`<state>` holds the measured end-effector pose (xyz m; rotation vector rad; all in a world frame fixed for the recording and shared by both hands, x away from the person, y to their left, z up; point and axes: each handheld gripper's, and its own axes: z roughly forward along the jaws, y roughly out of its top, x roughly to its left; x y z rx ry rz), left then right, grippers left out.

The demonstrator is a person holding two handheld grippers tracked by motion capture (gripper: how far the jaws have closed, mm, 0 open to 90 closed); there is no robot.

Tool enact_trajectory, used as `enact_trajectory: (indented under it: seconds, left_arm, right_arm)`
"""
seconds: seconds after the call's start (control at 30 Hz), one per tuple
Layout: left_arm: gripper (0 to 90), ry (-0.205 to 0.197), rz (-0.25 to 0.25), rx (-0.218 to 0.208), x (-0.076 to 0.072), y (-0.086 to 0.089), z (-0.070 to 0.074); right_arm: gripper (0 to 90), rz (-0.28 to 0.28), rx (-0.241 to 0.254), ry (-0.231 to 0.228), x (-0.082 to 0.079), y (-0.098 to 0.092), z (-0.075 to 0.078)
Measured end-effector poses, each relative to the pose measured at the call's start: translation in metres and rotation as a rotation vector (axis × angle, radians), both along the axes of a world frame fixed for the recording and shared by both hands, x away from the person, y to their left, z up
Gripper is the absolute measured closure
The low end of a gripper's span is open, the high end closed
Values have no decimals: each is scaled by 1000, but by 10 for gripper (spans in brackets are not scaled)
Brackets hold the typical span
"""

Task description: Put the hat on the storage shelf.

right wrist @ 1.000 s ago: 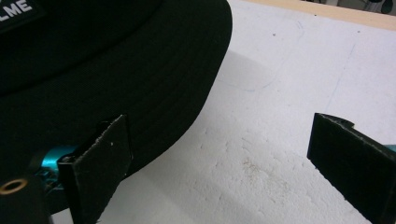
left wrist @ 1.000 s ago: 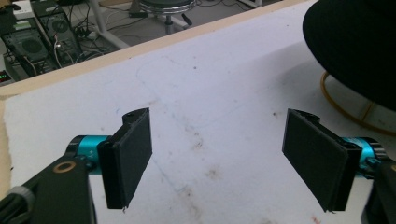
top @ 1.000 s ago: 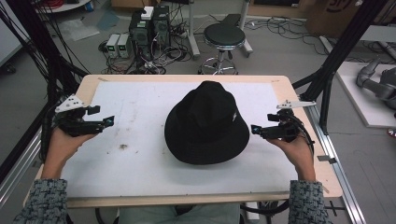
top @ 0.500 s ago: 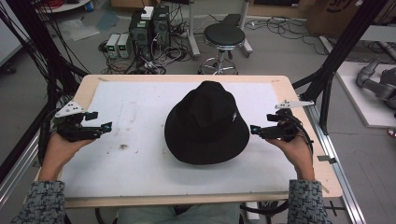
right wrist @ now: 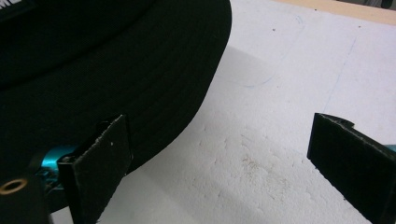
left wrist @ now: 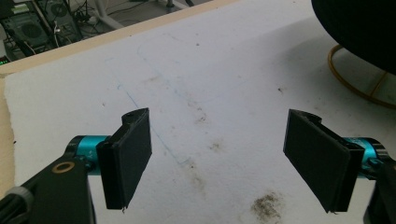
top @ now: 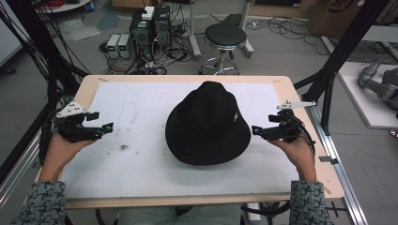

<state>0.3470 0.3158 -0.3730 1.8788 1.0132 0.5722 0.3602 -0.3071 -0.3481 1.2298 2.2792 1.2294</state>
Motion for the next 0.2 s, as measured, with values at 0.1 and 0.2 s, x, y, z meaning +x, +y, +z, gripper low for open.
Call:
enact_trajectory:
  seconds: [0.1,0.2]
  left_arm:
    - [239,17,5,11,2,0,-4]
    - [238,37,14,23,5,-1,-8]
  right_arm:
    - [64,0,-8,0,1,0,-1]
    - [64,-4,-8,4,1,0,-2]
